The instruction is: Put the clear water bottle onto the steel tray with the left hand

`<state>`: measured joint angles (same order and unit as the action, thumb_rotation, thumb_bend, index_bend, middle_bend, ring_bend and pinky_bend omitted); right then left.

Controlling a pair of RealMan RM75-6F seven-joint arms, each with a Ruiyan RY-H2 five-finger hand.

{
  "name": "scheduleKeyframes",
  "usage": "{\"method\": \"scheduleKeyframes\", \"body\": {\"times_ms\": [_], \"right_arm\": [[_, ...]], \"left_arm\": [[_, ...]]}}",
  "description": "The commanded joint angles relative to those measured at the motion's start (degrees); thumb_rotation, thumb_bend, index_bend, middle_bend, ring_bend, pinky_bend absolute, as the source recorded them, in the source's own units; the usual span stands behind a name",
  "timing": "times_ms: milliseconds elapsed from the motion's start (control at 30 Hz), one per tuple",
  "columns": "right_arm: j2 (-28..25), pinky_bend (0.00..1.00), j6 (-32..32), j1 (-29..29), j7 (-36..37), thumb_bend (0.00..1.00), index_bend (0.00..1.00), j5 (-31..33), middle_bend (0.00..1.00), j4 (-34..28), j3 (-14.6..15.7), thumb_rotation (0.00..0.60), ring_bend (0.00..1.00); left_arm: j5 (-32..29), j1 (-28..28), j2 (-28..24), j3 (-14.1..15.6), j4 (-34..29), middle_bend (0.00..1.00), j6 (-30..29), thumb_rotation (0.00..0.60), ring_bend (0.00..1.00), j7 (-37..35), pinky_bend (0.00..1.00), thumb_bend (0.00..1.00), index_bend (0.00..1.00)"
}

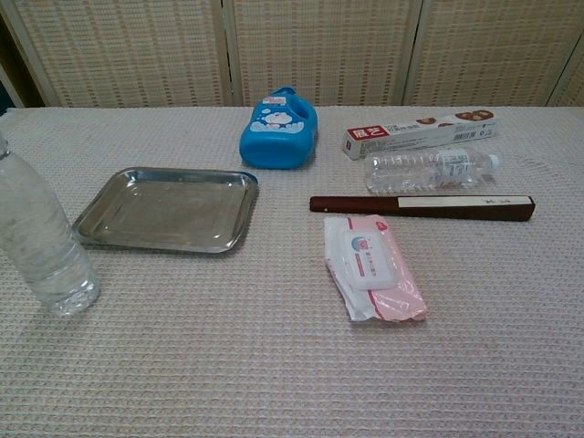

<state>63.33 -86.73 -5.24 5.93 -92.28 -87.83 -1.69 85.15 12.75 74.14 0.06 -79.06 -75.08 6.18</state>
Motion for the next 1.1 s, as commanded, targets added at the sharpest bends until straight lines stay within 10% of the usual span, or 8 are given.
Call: {"method": "scheduleKeyframes", "body": {"times_ms": [33,300,467,633,1100], "right_arm": [[-0.06,0.15,0.16,-0.05,-0.08,0.18,0.0,0.03,0.0,-0.11,0.07,0.6,0.0],[-0.47,0.15,0.83,-0.01,-0.61,0.18,0.0,0.51,0.0,-0.94,0.33,0.6,0.0],[-0.84,0.15,2.4,-0.23,-1.35,0.18,0.0,1.6,0.0,-1.77,0.5,0.6,0.0],[-1.31,0.15,3.27,-0.24,-2.4,0.18,0.0,1.36,0.0,-2.61,1.2,0.6,0.0],[-1.95,0.15,4.21,-0.42,-2.28,0.18,0.0,1.12,0.0,-3.35,1.8,0.6,0.0]], "left_arm": [[0.08,0.0,-0.05,0.04,0.04,0.38,-0.04,0.6,0.24,0.2,0.35,0.43,0.38],[-0.58,-0.17,-0.21,-0.3,-0.13,0.36,-0.19,0.6,0.24,0.4,0.35,0.43,0.35],[-4.46,-0.08,-2.04,-0.3,-4.43,0.2,4.0,0.6,0.17,-0.98,0.35,0.43,0.17],[-5.5,2.59,-6.26,0.31,-10.63,0.01,12.76,0.6,0.0,-13.2,0.23,0.41,0.0],[-1.35,9.19,-6.09,-3.31,-10.88,0.0,19.77,0.6,0.0,-41.98,0.15,0.4,0.0]]}}
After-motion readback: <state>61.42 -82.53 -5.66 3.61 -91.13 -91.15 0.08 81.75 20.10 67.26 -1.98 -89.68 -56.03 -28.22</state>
